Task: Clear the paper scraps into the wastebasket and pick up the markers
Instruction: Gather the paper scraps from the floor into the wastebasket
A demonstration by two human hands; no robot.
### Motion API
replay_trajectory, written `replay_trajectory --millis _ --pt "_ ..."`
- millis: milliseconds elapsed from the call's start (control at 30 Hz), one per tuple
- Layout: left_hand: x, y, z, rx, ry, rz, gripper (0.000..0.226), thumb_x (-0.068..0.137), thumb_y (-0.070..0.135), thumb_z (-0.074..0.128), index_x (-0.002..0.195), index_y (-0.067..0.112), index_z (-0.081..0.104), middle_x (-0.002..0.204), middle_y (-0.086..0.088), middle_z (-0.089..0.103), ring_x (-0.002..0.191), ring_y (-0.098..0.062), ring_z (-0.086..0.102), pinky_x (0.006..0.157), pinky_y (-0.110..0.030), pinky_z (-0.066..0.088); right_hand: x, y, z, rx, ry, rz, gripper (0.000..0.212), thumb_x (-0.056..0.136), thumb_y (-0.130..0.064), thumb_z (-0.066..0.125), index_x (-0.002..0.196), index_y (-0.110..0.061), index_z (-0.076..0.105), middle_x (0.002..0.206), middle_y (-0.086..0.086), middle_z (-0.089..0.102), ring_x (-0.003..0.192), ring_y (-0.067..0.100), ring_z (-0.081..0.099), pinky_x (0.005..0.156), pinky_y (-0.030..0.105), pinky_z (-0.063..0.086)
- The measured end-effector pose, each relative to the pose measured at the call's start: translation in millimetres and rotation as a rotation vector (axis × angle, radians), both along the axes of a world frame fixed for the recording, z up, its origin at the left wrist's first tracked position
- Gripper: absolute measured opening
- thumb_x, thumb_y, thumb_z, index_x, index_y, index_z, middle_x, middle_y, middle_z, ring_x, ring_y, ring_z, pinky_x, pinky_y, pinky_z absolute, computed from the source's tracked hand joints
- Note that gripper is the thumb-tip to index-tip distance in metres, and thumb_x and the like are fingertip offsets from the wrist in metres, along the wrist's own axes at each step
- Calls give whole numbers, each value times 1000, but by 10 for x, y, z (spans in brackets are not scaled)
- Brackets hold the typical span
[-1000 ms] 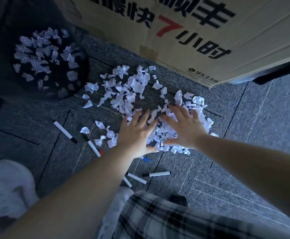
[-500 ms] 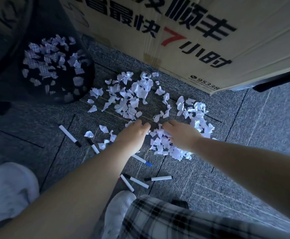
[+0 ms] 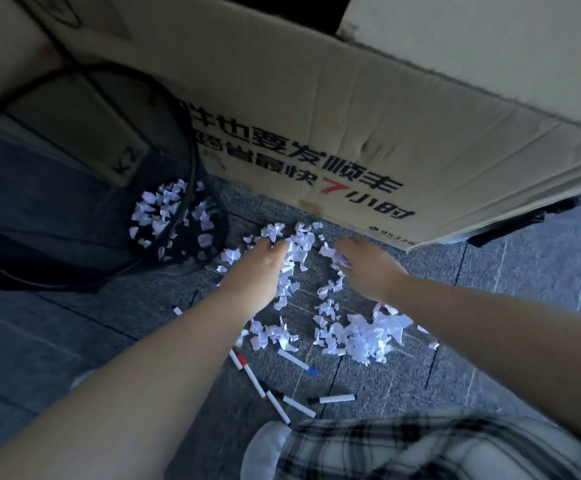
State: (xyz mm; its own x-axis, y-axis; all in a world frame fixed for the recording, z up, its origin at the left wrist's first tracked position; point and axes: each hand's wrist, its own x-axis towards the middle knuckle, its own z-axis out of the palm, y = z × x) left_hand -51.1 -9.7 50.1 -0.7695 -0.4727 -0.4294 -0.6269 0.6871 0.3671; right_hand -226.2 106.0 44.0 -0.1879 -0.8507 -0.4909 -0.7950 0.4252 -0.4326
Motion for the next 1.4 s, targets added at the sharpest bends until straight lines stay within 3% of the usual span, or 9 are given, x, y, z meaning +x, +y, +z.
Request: replay_trajectory --millis 133,200,400,500,700,967,1100,1233,1400 --pt "-51 -190 554 -61 26 23 23 90 -3 50 107 10 42 91 -6 40 60 -23 45 54 -40 43 1 -170 459 -29 34 -4 14 92 -11 49 94 -19 38 90 2 37 76 26 48 68 36 46" --pt "-62 -308 906 -59 48 44 17 94 2 45 109 10 41 95 -5 38 63 -23 43 55 -38 39 24 -281 733 -63 40 -9 10 93 -15 48 100 -16 41 92 3 39 78 25 47 69 36 45" --pt "117 -726 1828 -202 171 143 11 99 16 39 102 6 43 92 -10 40 65 -29 40 58 -37 32 202 -799 1546 -235 75 -17 21 93 -15 50 86 -17 30 69 -2 34 68 24 41 56 32 31" --pt "348 -976 2024 -259 234 235 12 96 16 43 100 4 45 89 -10 40 72 -35 46 63 -42 40 395 -1124 1821 -343 53 -12 23 93 -14 49 82 -15 29 68 -7 28 67 24 38 52 32 27" --pt "820 -1293 2022 -312 236 363 13 94 13 46 101 2 47 88 -11 40 75 -35 49 65 -44 42 864 -1731 1990 -454 -11 37 21 95 -17 44 81 -13 31 70 -2 32 69 26 40 56 32 28" --pt "1161 -1519 1623 -299 216 446 17 94 12 49 106 0 49 91 -11 38 79 -37 51 68 -44 44 1262 -2211 1723 -479 -41 86 16 92 -19 48 83 -12 37 81 6 43 75 31 47 62 38 39" --pt "1258 -1525 1423 -255 157 434 37 93 23 53 125 7 45 118 -18 40 96 -40 51 78 -48 48 1333 -2249 1530 -423 -47 121 20 92 -27 51 101 -9 50 94 7 51 88 31 53 69 37 44" --pt "1315 -1505 1297 -223 -103 401 68 90 55 43 146 30 14 156 -5 2 140 -33 12 105 -51 32 1340 -2171 1382 -353 17 268 50 90 -38 55 135 -23 39 133 6 46 118 28 47 90 42 47" --pt "1334 -1461 1280 -244 -231 341 75 85 70 27 147 36 1 157 3 -13 144 -26 -8 115 -52 12 1293 -2050 1341 -345 140 400 55 92 -49 47 142 -35 30 155 3 20 141 26 21 112 44 25"
